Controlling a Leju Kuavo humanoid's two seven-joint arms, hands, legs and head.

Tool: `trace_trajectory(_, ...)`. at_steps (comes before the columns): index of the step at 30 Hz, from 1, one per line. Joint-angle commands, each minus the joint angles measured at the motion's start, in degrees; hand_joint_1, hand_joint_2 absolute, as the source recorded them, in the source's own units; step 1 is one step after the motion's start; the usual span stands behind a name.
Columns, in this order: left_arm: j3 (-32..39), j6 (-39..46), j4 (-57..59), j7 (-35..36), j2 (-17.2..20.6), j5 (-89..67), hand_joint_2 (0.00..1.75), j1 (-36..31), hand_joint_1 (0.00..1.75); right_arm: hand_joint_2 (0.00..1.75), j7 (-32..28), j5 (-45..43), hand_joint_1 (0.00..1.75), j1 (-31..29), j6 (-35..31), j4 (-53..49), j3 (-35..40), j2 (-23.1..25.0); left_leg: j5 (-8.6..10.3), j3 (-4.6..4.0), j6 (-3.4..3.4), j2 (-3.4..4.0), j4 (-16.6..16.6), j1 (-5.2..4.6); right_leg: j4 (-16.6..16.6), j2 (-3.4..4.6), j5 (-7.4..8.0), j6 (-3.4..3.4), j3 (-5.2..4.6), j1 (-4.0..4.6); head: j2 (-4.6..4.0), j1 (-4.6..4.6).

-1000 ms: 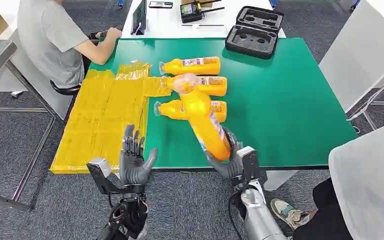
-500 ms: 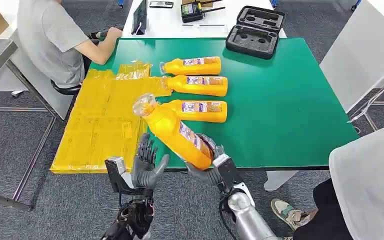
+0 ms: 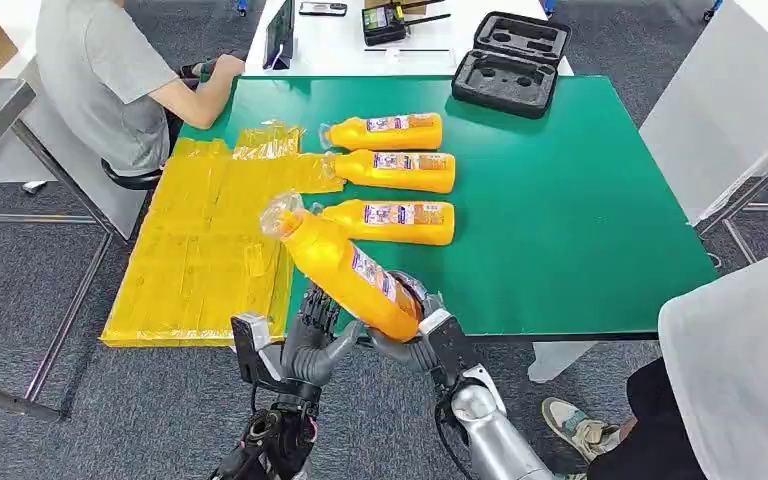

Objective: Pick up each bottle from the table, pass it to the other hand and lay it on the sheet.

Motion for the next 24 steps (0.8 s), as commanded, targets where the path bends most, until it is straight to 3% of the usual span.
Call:
trace_trajectory(1,-2.52,1.66,-3.11,0.42,2.65,-0.93,1.75,1.06,0.0,1.75,0.06,-0.84,1.75,-2.71,-1.53,3.56,0.99,-2.21,-0.05,0.16,-0.09,0.08,-0.03,0.05,-0.05,0.07,-0.02,-0.09,0.15,0.05,0.0,0.0)
trace_trajectory(11,-1.1,2.47,-2.1,0.28,2.5,-0.08,1.75,0.47,0.0,1.75,0.06,-1.23,1.75,-1.73,-1.83,2.73,-0.14,-3.22,-0.05,0.17,-0.1,0.03,-0.03,0.06,-0.06,0.01,-0.04,-0.1,0.17,0.06,0.0,-0.02)
trace_trajectory(24,-1.28,1.33,1.26,0.43,1.72,1.66,1.75,-1.87,0.0,1.75,0.06,2.66,1.75,-1.86,-2.39,5.33,4.09,-1.01,-0.04,0.15,-0.09,0.04,-0.03,0.07,-0.05,0.02,-0.02,-0.09,0.13,0.07,0.0,-0.02)
